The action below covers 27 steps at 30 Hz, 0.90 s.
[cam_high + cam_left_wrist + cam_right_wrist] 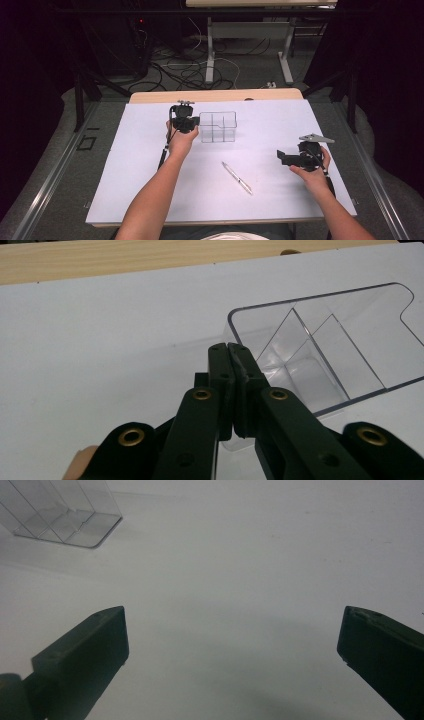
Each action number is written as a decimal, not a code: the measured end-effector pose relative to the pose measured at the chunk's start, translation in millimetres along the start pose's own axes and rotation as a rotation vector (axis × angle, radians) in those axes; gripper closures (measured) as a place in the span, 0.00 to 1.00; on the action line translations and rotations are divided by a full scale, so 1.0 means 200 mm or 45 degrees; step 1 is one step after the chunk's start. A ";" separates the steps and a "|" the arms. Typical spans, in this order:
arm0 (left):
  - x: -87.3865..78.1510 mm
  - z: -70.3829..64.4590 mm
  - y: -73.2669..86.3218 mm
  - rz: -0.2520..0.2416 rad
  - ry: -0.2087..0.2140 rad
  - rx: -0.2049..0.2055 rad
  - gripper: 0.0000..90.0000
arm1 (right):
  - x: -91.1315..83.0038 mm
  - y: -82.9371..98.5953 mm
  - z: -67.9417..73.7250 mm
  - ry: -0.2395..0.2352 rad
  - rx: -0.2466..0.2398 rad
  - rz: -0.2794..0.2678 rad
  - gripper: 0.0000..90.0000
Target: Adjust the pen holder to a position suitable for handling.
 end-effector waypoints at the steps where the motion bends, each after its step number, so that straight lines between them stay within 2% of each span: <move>1: 0.00 0.00 0.00 0.004 0.003 -0.008 0.99 | 0.00 0.00 0.00 0.000 0.000 0.000 0.00; 4: -0.02 0.01 0.01 -0.010 0.024 -0.002 0.96 | 0.00 0.00 0.00 0.003 0.001 -0.004 0.00; 6: -0.03 0.02 0.02 -0.015 0.045 -0.022 0.94 | -0.01 0.00 0.00 0.004 -0.007 -0.003 0.00; 14: -0.10 0.04 0.06 -0.071 0.096 -0.003 0.84 | 0.00 0.00 0.00 0.009 -0.006 -0.002 0.02; 18: -0.12 0.05 0.09 -0.079 0.120 0.014 0.80 | 0.00 0.00 0.00 0.026 -0.017 0.003 0.04; 26: -0.18 0.08 0.14 -0.088 0.185 -0.005 0.67 | 0.00 0.00 0.01 0.047 -0.023 0.001 0.08; 27: -0.19 0.08 0.15 -0.091 0.189 0.006 0.66 | 0.00 0.00 0.01 0.051 -0.023 0.002 0.09</move>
Point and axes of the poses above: each handheld gripper's, and its own axes: x roughly forward along the jaws, y roughly out of its underside, z roughly to its left, the point moved 5 cm from there along x, roughly forward along the jaws, and after that the axes turned 14 degrees about -y, right-handed, at the moved point
